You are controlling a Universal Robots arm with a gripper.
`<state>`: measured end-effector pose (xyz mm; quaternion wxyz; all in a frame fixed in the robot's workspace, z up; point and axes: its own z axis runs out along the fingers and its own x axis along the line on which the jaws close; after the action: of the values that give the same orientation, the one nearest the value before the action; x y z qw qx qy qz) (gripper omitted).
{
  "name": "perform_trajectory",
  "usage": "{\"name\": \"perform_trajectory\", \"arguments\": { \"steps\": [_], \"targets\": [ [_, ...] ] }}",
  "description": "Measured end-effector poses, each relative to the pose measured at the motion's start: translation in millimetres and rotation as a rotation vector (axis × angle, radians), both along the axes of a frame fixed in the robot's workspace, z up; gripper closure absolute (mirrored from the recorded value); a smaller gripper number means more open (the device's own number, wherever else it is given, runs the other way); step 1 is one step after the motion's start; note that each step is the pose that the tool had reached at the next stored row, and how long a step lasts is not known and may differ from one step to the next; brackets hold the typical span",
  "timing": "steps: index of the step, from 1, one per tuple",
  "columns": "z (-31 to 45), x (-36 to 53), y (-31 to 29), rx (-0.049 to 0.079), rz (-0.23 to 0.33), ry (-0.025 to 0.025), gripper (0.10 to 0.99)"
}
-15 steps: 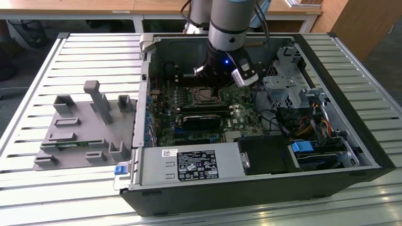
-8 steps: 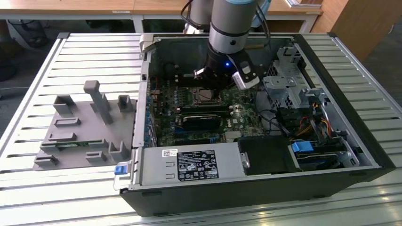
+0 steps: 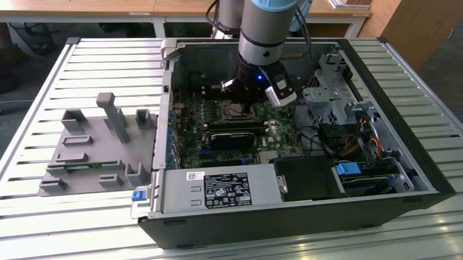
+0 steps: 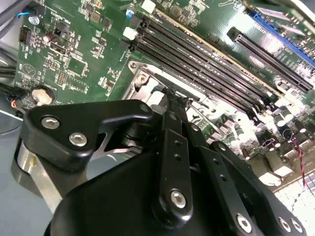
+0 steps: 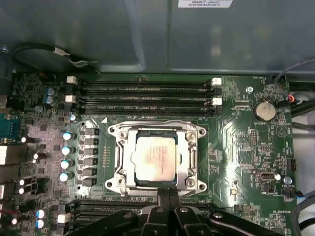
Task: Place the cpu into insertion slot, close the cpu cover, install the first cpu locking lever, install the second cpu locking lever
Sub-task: 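Install the second cpu locking lever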
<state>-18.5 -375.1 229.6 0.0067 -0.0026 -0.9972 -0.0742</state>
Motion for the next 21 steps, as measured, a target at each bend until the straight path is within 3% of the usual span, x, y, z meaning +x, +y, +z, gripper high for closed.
{"name": "perform_trajectory", "arguments": {
  "steps": [5, 9, 12, 17, 21],
  "targets": [
    [0.0, -5.9, -3.9, 0.003, 0.000, 0.0001, 0.980],
    [-0.7, -16.5, -4.2, 0.003, 0.000, 0.0000, 0.980],
    [-4.0, -19.3, -4.3, 0.004, 0.000, 0.0002, 0.980],
    [-8.5, -19.7, -7.1, 0.026, 0.000, 0.0001, 0.980],
    [-8.8, -22.4, -12.4, 0.034, 0.000, 0.0001, 0.980]
  ]
}}
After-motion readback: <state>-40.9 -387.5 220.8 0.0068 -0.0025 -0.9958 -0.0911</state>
